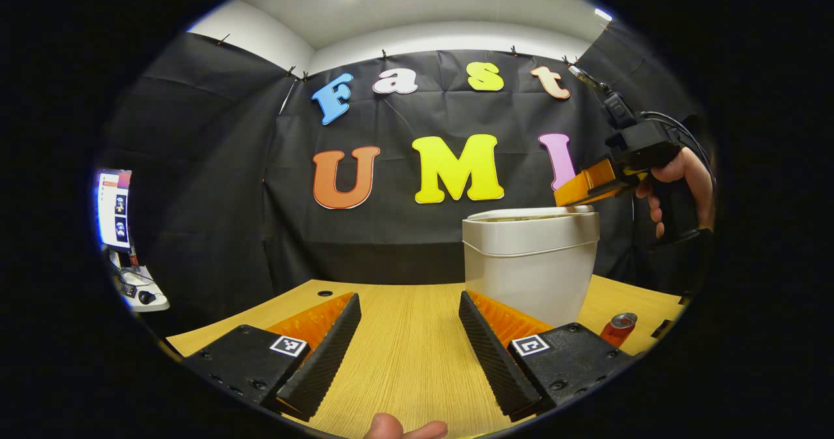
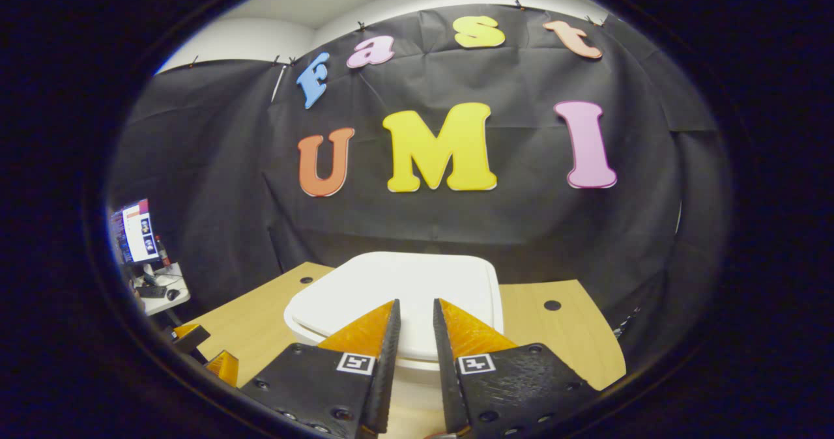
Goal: Press the lid of the desktop garbage bin to open it, pick up the crumpled paper on the desktop and throw it into the bin, then pick up the pop can on the desktop and drop it into the bin, and finally close the garbage bin lid.
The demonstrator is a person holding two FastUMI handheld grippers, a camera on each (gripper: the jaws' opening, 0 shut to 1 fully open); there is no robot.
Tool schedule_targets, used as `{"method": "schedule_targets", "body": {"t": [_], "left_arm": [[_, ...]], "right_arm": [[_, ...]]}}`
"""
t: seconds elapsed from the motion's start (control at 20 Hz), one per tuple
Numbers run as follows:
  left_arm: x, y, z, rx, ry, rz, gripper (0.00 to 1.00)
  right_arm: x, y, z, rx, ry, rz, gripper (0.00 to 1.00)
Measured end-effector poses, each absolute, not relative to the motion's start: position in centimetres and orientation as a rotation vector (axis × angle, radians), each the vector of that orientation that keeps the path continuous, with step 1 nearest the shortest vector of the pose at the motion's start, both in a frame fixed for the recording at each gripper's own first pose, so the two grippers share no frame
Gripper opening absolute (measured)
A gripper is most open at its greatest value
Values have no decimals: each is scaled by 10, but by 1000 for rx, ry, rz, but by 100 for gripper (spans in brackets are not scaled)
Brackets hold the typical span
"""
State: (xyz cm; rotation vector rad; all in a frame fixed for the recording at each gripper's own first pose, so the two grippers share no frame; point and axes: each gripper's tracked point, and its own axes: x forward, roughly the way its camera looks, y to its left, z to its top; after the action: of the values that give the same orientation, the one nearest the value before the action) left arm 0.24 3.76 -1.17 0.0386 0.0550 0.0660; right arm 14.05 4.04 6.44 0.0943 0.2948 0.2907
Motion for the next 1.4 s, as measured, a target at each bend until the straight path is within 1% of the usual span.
{"method": "schedule_targets", "body": {"t": [0.05,0.1,0.15,0.2,0.25,0.45,0.5,0.6,0.85,0.95,1.1,1.3,1.4], "left_arm": [[2,39,-11,35,55,68,98],[2,39,-10,27,53,68,98],[3,38,-10,17,54,66,98],[3,38,-11,4,57,63,98],[1,39,-12,-6,60,61,98],[1,42,-9,12,50,78,98],[1,42,-9,13,50,78,98],[2,41,-9,14,56,77,98],[3,40,-6,34,56,74,98],[3,41,-6,37,57,77,98],[1,40,-2,27,53,74,98],[-3,33,3,27,39,52,98],[-3,29,3,35,36,47,98]], "right_arm": [[141,38,79,116,255,280,34],[144,38,91,121,217,274,48],[140,38,96,103,197,281,80],[136,38,97,82,190,286,87],[134,36,101,77,177,284,92],[124,28,113,81,106,259,95],[118,28,112,85,99,259,94],[101,31,101,87,102,277,94],[55,21,35,4,138,232,94],[38,12,8,-25,153,196,97],[20,-4,-18,-73,157,138,97],[-2,-26,-40,-28,151,71,95],[-11,-29,-55,13,158,60,95]]}}
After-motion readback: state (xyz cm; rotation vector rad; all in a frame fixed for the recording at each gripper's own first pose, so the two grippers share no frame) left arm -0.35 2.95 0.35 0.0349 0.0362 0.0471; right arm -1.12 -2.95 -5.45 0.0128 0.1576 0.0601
